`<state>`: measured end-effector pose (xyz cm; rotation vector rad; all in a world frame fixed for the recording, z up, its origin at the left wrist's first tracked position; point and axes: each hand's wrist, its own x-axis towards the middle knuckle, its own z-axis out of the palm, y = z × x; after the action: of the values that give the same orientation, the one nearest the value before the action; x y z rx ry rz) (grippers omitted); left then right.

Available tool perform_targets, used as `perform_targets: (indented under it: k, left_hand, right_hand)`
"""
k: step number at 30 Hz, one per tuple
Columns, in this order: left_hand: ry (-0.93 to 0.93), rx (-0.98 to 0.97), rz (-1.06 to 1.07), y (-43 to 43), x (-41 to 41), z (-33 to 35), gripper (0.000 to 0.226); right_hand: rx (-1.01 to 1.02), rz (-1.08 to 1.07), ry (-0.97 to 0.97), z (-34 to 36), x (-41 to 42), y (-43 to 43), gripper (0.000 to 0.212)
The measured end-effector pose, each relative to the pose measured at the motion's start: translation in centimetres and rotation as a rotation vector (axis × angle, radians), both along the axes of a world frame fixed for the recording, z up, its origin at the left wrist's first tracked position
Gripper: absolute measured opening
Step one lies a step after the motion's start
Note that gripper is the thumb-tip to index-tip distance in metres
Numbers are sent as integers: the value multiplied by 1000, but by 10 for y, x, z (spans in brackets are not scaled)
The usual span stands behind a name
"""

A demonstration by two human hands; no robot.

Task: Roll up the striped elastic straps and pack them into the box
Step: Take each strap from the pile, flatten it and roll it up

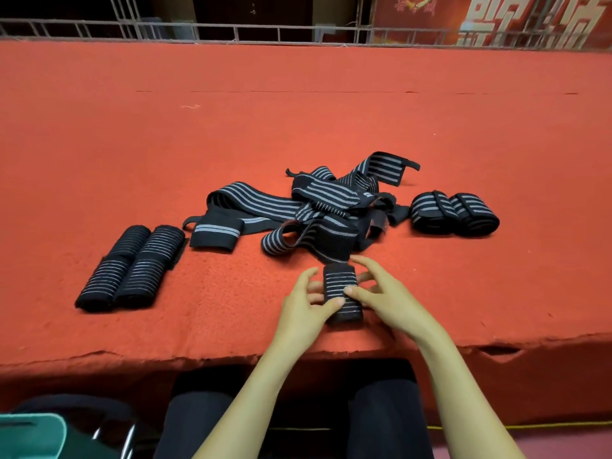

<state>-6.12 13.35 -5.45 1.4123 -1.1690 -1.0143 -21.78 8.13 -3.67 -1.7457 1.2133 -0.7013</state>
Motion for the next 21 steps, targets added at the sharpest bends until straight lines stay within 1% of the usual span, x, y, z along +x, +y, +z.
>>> perform_targets:
  k: [1, 2, 4, 5, 7, 9, 14, 17, 19, 21]
  left_hand:
    - [-2, -68, 16, 2, 4, 0, 67]
    - [-59, -150, 37, 4, 8, 0, 67]
    - [-261, -307, 69, 8, 17, -1, 64]
    - [-351, -367, 71, 8, 22, -3, 63]
    - [-479, -418, 50, 9, 29, -9, 61]
    - [-520, -385, 30, 9, 35, -15, 60]
    - [-451, -285, 1, 5, 42, -15, 60]
    - [-446, -249, -32, 4, 45, -15, 59]
    - [-493, -233, -46, 4, 47, -14, 59]
    - [-588, -210, -46, 5, 50, -9, 58]
  right_hand:
    - [-51, 22, -53, 2, 2, 3, 56]
    - [-94, 41, -102, 3, 6, 7, 61]
    - [-158, 75, -161, 1, 16, 12, 69]
    - [-194, 97, -153, -2, 22, 15, 71]
    - [-295, 149, -66, -9, 34, 17, 72]
    - [-317, 181, -9, -15, 43, 18, 73]
    - [-264, 155, 25, -19, 48, 14, 72]
    - [-264, 159, 43, -17, 48, 15, 70]
    - [-277, 155, 101, -15, 48, 13, 69]
    - [-303, 146, 176, -13, 49, 10, 69]
